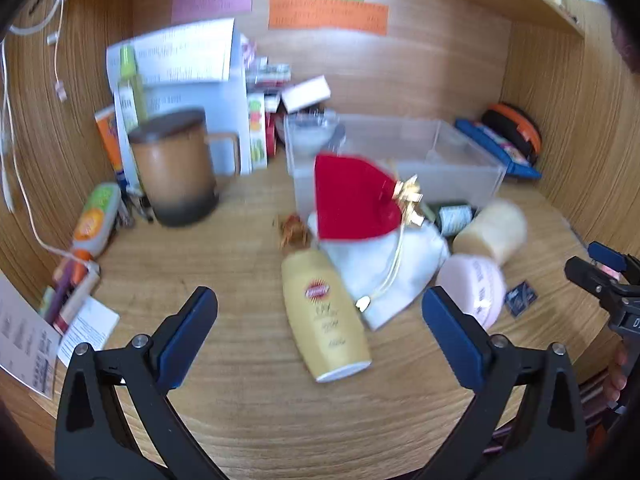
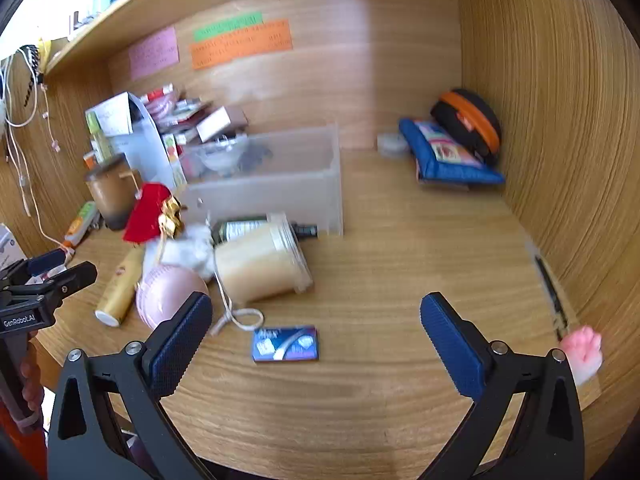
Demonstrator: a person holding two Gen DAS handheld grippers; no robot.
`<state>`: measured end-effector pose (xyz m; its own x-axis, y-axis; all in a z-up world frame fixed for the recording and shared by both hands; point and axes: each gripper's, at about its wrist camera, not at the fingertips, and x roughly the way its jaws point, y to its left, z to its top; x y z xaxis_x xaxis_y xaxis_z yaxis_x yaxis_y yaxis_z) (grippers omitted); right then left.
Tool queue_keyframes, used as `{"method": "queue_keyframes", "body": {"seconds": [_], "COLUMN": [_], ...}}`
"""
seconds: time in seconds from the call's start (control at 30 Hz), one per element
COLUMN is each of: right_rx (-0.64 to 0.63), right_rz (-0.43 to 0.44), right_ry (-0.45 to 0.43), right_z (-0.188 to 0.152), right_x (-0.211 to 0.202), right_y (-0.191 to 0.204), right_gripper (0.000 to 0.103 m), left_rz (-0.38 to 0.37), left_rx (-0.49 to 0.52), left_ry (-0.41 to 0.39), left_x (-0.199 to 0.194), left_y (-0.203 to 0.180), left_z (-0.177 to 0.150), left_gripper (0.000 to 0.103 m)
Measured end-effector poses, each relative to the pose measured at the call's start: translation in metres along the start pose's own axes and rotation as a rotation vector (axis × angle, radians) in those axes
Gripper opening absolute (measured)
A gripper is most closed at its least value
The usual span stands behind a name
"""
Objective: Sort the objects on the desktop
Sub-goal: 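Grasp the yellow sunscreen bottle with the left tool while the right tool grasps the blue Max box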
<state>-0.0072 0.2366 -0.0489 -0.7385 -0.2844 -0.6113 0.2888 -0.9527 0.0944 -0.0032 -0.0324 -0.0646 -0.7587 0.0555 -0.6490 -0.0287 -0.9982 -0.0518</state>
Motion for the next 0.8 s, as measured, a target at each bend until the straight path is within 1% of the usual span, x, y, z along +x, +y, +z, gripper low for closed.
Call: {"method": "queue_keyframes", "body": {"seconds": [0.07,0.17,0.23,0.37,0.43,0.53,0.6,0.67,0.73,0.8], "right_rx": [0.005,0.012,0.011,-0.002,-0.013,-0.022,-0.029,-0.049,-0.061,-0.075], "right_rz": [0.003,0.013,0.023,0.035,0.026,0.026,0.027,0.009,0.003,-0.001], "right_ry": [0.025,0.059,0.074,0.108,0.119,0.133,0.145,0.144,0.144,0.143], "right_z": [-0.006,-0.014,-0.021,-0.028,-0.032,-0.033,-0.033,-0.032,-0.032,-0.031], "right_x": [0.005,0.013,0.017,0.027,0.032,0.038,0.042,0.043,0.045,0.047], "right_y": [-0.002,-0.003,-0.001,0.003,0.005,0.008,0.009,0.012,0.014,0.016], "right_gripper": [0.103,0.102,0.097,0.091,0.086,0.081,0.074,0.072,0.071,0.071], "left_rz": [0.008,0.011,0.010,0.008,0.013,0.024,0.016,0.010,0.008,0.018], "left_rx": [0.000,-0.007,-0.014,-0.035,-0.033,-0.025,-0.019,-0.010,-0.014,-0.012], "left_ry": [0.029,0.052,0.062,0.097,0.101,0.102,0.113,0.136,0.157,0.159], "left_x": [0.008,0.015,0.019,0.029,0.031,0.034,0.037,0.042,0.048,0.050], "left_y": [0.003,0.006,0.008,0.011,0.010,0.008,0.006,0.006,0.006,0.006], "left_z": [-0.006,-0.012,-0.016,-0.021,-0.022,-0.021,-0.020,-0.019,-0.018,-0.018], "left_gripper": [0.103,0.103,0.103,0.103,0.103,0.103,0.094,0.083,0.081,0.081]}}
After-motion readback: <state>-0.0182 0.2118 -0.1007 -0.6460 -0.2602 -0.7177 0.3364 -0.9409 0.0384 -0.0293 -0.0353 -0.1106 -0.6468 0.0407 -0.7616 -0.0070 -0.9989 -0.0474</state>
